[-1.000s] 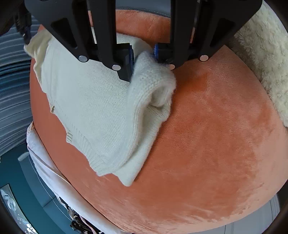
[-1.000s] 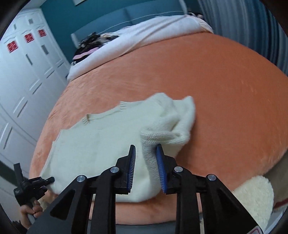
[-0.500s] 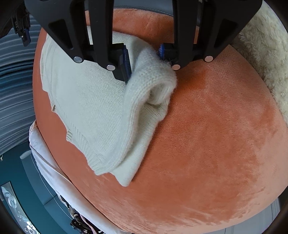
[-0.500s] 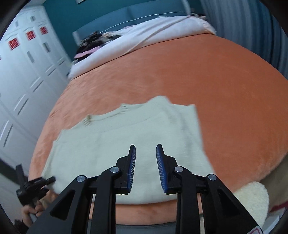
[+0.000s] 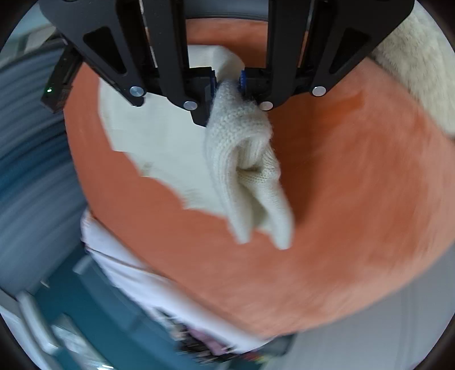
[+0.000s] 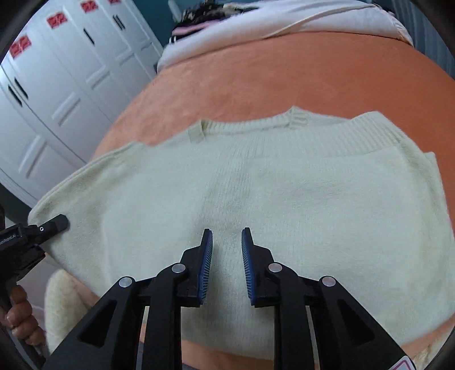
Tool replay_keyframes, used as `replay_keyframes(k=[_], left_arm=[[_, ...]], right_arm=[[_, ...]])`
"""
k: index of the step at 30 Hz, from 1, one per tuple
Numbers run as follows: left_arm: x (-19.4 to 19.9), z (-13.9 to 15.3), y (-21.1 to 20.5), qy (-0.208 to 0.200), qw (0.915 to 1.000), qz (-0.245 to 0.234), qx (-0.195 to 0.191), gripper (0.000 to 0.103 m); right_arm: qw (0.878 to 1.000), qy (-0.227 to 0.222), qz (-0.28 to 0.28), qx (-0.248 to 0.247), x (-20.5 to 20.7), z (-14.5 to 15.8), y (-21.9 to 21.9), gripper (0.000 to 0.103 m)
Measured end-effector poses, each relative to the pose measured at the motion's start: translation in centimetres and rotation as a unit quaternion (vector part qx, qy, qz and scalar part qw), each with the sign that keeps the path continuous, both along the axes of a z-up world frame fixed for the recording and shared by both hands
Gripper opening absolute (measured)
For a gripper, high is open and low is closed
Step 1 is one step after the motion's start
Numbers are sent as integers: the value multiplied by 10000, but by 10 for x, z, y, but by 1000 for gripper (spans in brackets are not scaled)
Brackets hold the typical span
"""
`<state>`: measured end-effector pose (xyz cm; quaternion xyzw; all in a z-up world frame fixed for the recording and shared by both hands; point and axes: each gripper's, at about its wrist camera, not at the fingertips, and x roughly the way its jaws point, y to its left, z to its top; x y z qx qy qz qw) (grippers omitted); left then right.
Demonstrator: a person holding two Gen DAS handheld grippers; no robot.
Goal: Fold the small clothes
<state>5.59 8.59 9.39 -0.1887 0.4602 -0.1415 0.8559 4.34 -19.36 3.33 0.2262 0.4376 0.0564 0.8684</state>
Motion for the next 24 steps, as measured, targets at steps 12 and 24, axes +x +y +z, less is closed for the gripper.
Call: replay_keyframes(k=[12,24], left_arm=[[-48,-36,-224,-153,9646,-2572,567,17],[-105,-77,-163,-397,9441,-2414,2208,89]], right_arm=[[9885,235,-1319,705,-106,-15,-118,37],[9787,398,-953,1776,-60,-18,-100,79]])
